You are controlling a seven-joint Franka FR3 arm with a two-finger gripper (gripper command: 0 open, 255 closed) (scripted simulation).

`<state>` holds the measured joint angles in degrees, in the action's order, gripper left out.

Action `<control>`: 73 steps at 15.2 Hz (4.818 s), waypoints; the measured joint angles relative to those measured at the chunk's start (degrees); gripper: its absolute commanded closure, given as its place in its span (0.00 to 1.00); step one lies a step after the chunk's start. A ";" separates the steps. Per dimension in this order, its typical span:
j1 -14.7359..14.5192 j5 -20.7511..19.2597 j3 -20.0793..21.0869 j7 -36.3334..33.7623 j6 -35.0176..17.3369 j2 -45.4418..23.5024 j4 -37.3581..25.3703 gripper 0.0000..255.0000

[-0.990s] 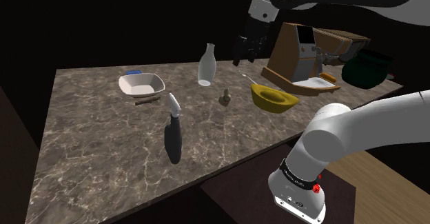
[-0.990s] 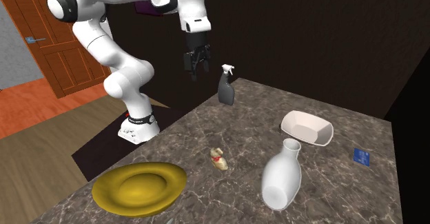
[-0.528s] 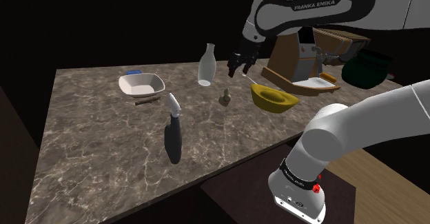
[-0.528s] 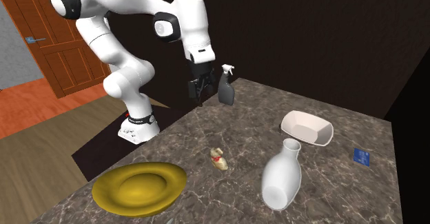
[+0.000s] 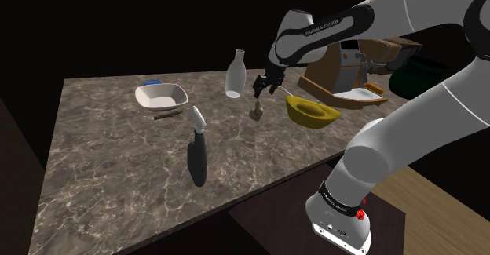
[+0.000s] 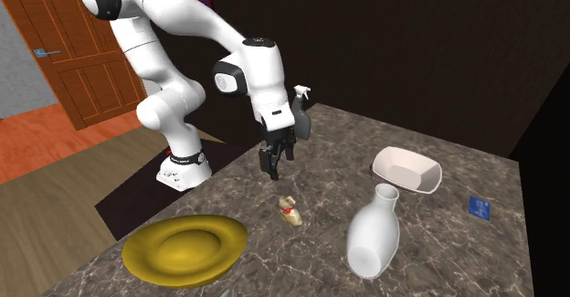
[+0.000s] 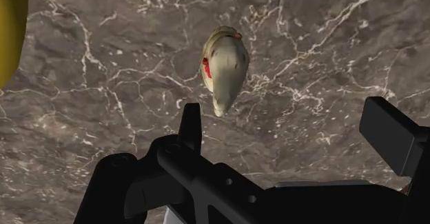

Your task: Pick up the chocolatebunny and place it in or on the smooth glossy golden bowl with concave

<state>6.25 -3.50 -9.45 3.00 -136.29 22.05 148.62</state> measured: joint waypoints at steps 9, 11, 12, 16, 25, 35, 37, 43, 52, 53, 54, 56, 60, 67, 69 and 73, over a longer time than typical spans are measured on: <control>-0.55 3.24 -3.42 4.94 -13.06 -12.57 -0.54 0.00; -0.76 4.08 -3.72 5.76 -15.05 -14.55 -0.49 0.00; -0.85 4.30 -3.73 5.87 -15.67 -15.05 -0.36 0.00; -0.96 4.56 -3.73 5.98 -16.25 -15.65 -0.40 0.00; -0.96 4.57 -3.73 5.98 -16.29 -15.66 -0.40 1.00; -0.55 3.25 -3.50 5.04 -12.01 -12.55 -1.63 1.00; -0.44 2.80 -3.33 4.61 -10.40 -11.33 -2.04 1.00; -0.10 1.75 -2.84 3.65 -4.81 -7.72 -4.08 1.00; 0.17 1.04 -2.27 2.94 2.75 -3.91 -7.88 1.00; 0.19 1.00 -2.24 2.93 3.60 -3.62 -8.43 1.00; 0.19 0.99 -2.20 2.92 4.55 -3.41 -9.18 1.00; 0.17 0.95 -2.03 2.72 6.14 -2.89 -10.26 1.00; 0.17 0.80 -1.70 2.39 9.57 -1.57 -12.38 1.00; 2.64 -0.60 -5.28 7.40 12.71 2.77 -11.30 1.00; 3.92 -1.45 -7.00 9.76 13.78 4.93 -10.29 1.00; 6.36 -3.11 -10.77 14.77 15.00 7.65 -8.99 1.00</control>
<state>12.62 -6.61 -20.22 17.77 -121.29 29.69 139.63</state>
